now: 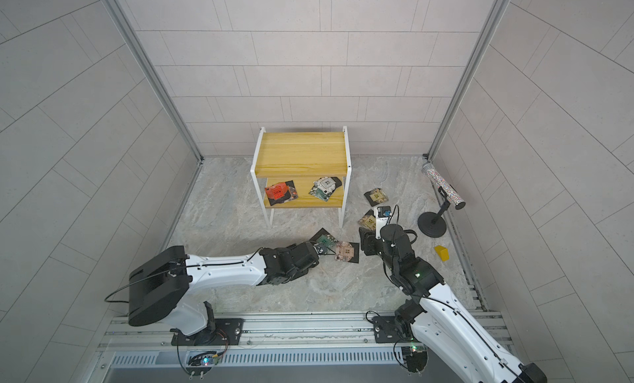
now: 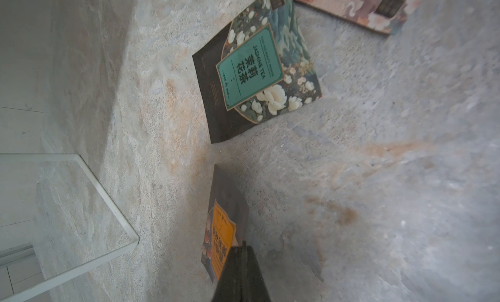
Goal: Remove the tea bags from the shelf
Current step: Place the tea bag at the center of the board.
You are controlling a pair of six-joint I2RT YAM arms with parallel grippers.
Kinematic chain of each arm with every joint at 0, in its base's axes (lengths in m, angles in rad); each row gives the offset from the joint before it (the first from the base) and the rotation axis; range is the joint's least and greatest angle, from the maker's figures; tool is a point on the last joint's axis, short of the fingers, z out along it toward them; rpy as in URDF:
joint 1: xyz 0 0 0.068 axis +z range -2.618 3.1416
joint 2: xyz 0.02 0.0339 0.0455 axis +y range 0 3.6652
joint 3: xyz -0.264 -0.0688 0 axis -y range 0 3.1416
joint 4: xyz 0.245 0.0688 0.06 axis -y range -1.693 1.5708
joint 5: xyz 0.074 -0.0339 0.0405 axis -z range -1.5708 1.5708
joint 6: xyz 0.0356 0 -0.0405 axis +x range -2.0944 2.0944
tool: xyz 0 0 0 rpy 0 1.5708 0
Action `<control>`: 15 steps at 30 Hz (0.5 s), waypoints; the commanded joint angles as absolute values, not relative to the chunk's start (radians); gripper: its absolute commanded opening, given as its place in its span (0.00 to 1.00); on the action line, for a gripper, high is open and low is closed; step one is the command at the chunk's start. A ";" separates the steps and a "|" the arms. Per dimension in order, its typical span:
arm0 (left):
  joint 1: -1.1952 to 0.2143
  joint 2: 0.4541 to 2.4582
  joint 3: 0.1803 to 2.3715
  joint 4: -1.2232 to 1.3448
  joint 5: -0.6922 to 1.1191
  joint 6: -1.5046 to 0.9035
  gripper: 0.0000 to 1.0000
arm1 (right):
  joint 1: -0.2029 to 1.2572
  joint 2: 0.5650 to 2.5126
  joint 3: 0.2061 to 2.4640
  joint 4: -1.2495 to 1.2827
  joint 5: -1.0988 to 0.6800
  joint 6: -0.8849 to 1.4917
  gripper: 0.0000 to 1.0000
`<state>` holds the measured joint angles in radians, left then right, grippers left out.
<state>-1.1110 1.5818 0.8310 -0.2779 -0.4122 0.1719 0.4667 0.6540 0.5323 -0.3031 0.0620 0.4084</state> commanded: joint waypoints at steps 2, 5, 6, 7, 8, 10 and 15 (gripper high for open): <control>-1.109 1.594 0.859 -0.332 -0.432 0.153 0.15 | 0.470 0.639 0.522 -0.307 0.087 0.413 0.63; -1.109 1.578 0.859 -0.348 -0.429 0.146 0.30 | 0.470 0.631 0.521 -0.311 0.090 0.412 0.63; -1.108 1.572 0.862 -0.357 -0.425 0.147 0.32 | 0.471 0.628 0.520 -0.311 0.093 0.412 0.64; -1.109 1.566 0.866 -0.365 -0.425 0.144 0.33 | 0.470 0.627 0.520 -0.311 0.094 0.412 0.63; -1.109 1.556 0.869 -0.373 -0.418 0.141 0.35 | 0.469 0.627 0.520 -0.311 0.095 0.412 0.64; -1.109 1.530 0.874 -0.379 -0.414 0.134 0.38 | 0.470 0.630 0.521 -0.309 0.094 0.413 0.64; -1.109 1.465 0.891 -0.400 -0.410 0.115 0.42 | 0.470 0.632 0.522 -0.306 0.081 0.412 0.64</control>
<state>-1.1110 1.5169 0.8551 -0.3656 -0.4084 0.1398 0.4664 0.6384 0.5320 -0.3031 0.0753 0.4084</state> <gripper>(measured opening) 0.410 0.636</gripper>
